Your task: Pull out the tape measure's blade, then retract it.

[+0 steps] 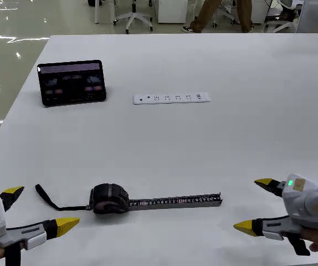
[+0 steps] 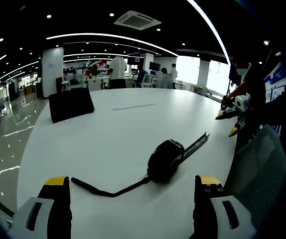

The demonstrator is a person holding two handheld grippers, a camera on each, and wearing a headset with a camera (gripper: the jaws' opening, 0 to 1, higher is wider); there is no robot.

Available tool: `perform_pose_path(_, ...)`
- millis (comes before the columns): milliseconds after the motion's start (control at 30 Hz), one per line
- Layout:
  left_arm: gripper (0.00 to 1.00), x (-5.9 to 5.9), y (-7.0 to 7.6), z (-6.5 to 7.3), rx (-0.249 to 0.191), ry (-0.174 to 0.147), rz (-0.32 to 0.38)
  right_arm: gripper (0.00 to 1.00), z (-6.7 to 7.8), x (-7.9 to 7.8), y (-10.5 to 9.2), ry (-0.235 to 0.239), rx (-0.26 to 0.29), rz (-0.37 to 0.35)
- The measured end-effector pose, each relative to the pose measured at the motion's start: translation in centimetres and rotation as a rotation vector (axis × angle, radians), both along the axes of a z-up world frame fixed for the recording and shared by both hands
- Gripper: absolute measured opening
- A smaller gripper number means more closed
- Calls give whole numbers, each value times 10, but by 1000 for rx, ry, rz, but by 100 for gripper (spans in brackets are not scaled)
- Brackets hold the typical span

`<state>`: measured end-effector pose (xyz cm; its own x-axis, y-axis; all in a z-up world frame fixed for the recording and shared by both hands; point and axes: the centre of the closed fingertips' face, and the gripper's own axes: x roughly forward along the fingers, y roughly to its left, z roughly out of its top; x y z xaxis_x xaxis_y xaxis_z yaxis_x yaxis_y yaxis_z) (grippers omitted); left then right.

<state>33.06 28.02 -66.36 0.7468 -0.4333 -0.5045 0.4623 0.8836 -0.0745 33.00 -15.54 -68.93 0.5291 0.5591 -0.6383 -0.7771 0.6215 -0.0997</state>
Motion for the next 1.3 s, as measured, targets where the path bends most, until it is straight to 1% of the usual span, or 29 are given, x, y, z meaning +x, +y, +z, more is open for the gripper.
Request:
perform_pose_path(33,100,-4,1,1,0,3,-8,75,1,-6,-6,-4,6,-15)
perform_pose_path(67,100,-8,2,2,-1,-2,-12,76,1,-10,-10,-6,5,-19)
perform_pose_path(100,100,-11,2,6,-10,-18,-23,78,0,-16,-15,-11,-4,-20)
perform_pose_path(133,100,-13,2,6,-7,-16,-30,80,0,-20,-19,-16,-12,-27)
perform_pose_path(167,100,-14,5,3,16,-2,-31,83,0,-22,-24,-20,-14,-44)
perform_pose_path(200,100,-17,9,-1,52,20,-34,86,1,-27,-29,-16,0,-65)
perform_pose_path(233,100,-20,6,-1,42,26,-49,88,3,-31,-30,-9,16,-71)
perform_pose_path(267,100,-23,4,1,44,19,-61,90,5,-35,-35,-11,25,-86)
perform_pose_path(333,100,-25,4,3,59,13,-63,94,8,-39,-41,-11,23,-100)
perform_pose_path(367,100,-28,4,3,56,19,-68,94,10,-41,-48,-3,36,-133)
perform_pose_path(400,100,-31,3,3,37,36,-72,94,13,-42,-51,2,43,-145)
perform_pose_path(467,100,-36,2,4,42,30,-84,97,17,-45,-58,1,46,-161)
perform_pose_path(500,100,-38,4,4,49,31,-84,98,19,-46,-60,0,46,-168)
perform_pose_path(567,100,-40,9,4,48,35,-76,100,21,-49,-65,2,65,-184)
perform_pose_path(633,100,-40,13,4,29,44,-49,100,22,-51,-69,-2,66,-193)
perform_pose_path(667,100,-40,14,4,20,43,-49,100,20,-52,-72,-2,56,-194)
perform_pose_path(700,100,-42,11,5,1,47,-60,100,19,-52,-74,-2,47,-196)
perform_pose_path(733,100,-42,10,4,4,50,-64,100,20,-53,-73,-3,49,-197)
perform_pose_path(767,100,-43,10,3,16,49,-69,100,21,-53,-72,-1,53,-198)
perform_pose_path(800,100,-44,10,1,36,50,-76,100,21,-54,-70,1,46,-195)
perform_pose_path(833,100,-43,10,1,39,47,-77,100,21,-54,-69,-4,34,-187)
perform_pose_path(867,100,-43,10,2,36,42,-74,100,22,-54,-66,-7,26,-179)
perform_pose_path(967,100,-42,10,4,36,31,-68,100,22,-51,-63,-7,31,-175)
perform_pose_path(1033,100,-42,10,4,32,31,-65,100,24,-50,-59,-3,43,-173)
perform_pose_path(1167,100,-43,11,6,25,30,-54,100,26,-47,-57,-5,48,-167)
perform_pose_path(1233,100,-43,12,7,27,31,-52,100,26,-46,-56,0,51,-168)
perform_pose_path(1300,100,-43,12,7,32,29,-50,100,28,-45,-56,-7,52,-164)
